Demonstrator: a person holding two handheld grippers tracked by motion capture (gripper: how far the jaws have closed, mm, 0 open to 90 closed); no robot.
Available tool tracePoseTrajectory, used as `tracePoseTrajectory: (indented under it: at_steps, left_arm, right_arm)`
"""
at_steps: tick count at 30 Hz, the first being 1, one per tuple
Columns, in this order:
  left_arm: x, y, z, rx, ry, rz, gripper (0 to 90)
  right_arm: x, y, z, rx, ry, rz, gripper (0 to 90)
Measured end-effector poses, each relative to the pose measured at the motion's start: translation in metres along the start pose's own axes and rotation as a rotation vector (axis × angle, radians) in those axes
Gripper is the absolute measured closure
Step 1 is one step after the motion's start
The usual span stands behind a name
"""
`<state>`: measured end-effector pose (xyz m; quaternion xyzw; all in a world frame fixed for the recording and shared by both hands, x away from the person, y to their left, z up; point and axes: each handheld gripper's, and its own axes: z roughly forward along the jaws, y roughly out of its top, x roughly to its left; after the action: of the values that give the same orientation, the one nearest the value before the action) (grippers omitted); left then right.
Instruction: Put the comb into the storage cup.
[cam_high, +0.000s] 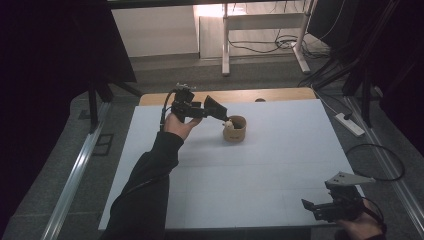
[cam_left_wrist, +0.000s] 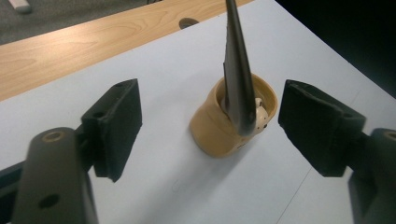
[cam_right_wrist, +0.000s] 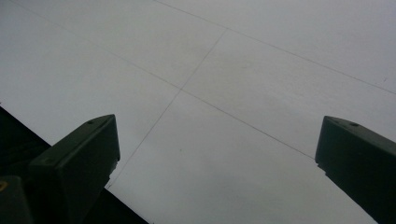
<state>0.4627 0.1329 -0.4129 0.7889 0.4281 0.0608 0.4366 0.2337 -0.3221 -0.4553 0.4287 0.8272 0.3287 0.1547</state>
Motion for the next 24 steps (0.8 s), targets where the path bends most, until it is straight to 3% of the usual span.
tracePoseTrajectory:
  at_steps: [9,15,18,24]
  left_arm:
    - [-0.007,-0.005,-0.001,-0.019,0.022,0.068,10.9]
    - [-0.008,-0.007,-0.001,-0.032,0.012,0.067,6.8]
    - [-0.010,-0.009,-0.001,-0.019,0.032,0.087,4.7]
    - [-0.012,-0.014,-0.004,-0.021,0.024,0.107,1.7]
  right_arm:
    - [-0.001,-0.001,-0.003,-0.038,-0.002,0.006,0.0]
    - [0.000,-0.001,-0.005,-0.057,-0.016,0.002,0.0]
    - [0.000,-0.001,-0.005,-0.059,-0.020,0.003,0.0]
    - [0.000,-0.001,-0.004,-0.052,-0.020,0.002,0.0]
